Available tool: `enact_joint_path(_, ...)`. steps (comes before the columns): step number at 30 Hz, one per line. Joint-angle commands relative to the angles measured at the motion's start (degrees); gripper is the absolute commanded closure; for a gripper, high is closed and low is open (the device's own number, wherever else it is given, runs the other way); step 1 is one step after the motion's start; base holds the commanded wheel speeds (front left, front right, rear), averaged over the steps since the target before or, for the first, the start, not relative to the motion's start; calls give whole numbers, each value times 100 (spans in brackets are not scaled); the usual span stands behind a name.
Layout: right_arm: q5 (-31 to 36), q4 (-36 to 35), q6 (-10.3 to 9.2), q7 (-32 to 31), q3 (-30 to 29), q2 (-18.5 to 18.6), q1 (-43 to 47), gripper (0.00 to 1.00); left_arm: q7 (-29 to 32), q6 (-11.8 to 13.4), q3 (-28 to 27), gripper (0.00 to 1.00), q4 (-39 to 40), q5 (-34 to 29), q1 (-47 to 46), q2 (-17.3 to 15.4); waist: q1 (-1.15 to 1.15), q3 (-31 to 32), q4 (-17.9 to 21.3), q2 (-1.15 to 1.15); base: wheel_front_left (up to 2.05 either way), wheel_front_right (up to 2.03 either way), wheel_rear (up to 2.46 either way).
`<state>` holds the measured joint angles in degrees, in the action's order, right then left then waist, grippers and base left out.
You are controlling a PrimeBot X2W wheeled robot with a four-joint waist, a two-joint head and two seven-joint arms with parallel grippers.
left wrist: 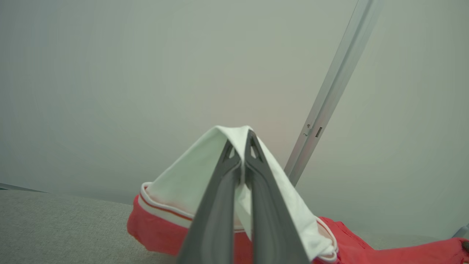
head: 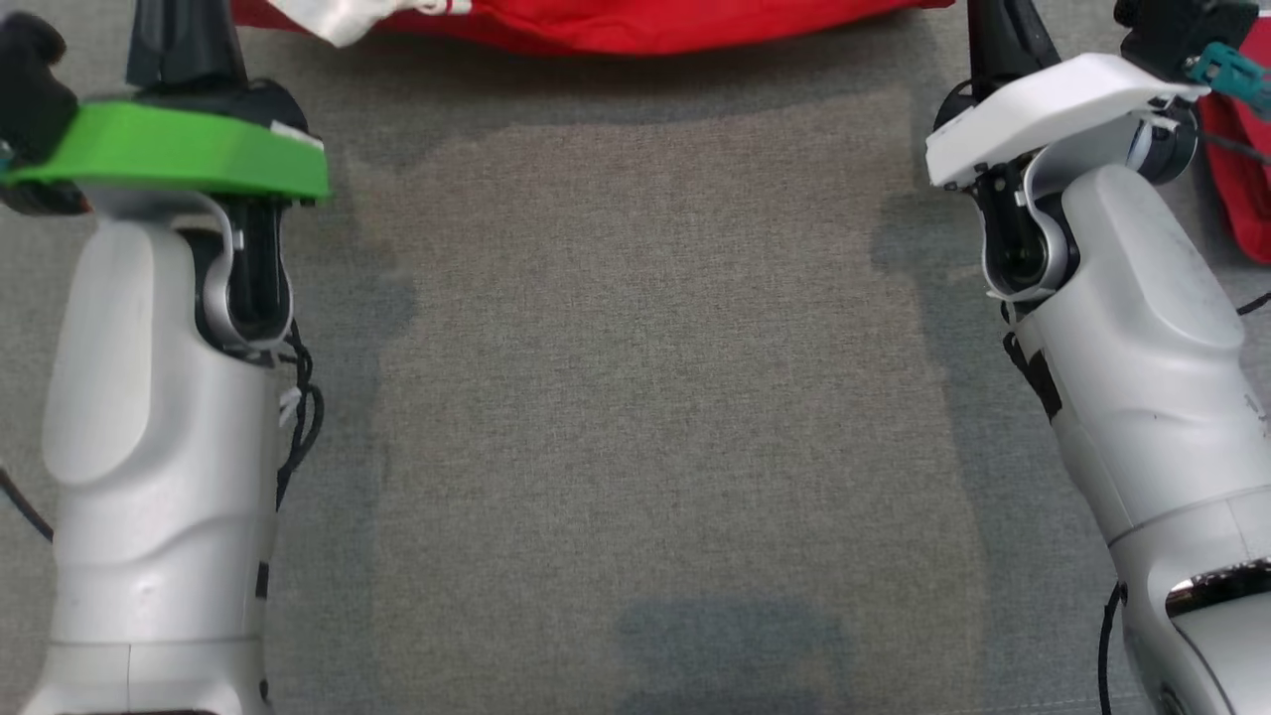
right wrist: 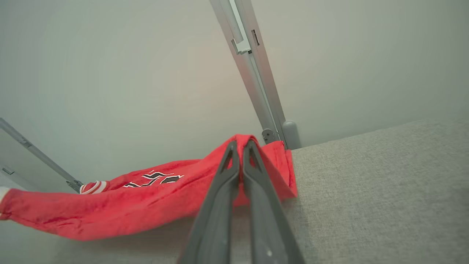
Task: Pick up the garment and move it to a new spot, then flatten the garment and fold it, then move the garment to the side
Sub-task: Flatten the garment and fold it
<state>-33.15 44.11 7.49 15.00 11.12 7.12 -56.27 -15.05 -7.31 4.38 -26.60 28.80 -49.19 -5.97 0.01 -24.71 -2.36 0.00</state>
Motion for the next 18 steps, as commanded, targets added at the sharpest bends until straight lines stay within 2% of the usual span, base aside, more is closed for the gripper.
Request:
enact_joint_path(1, -112, -138, -1, 22, 80, 53, 173, 100, -15, -18, 50, 100, 187, 109, 278, -84, -1, 106, 87, 0, 0, 0, 0)
enact_joint_path(4, -312, -472, -1, 21, 228, 135, 500, 100, -15, -16, 129, 100, 656, 194, 822, -292, -1, 251, 154, 0, 0, 0, 0)
enact_joint_path(11, -701, -1341, -1, 20, 369, 288, 1709, 100, -16, -17, 46, 100, 1607, 446, 2487, -509, -1, 816, 246, 0, 0, 0, 0)
enact_joint_path(12, -788, -1614, -1, 21, 301, 311, 2155, 100, -15, -17, -45, 100, 1855, 484, 3026, -481, -1, 1006, 266, 0, 0, 0, 0)
enact_joint_path(18, -953, -2446, -1, 21, -3, 339, 3526, 100, -16, -17, -261, 100, 2598, 470, 4550, -222, -1, 1521, 277, 0, 0, 0, 0)
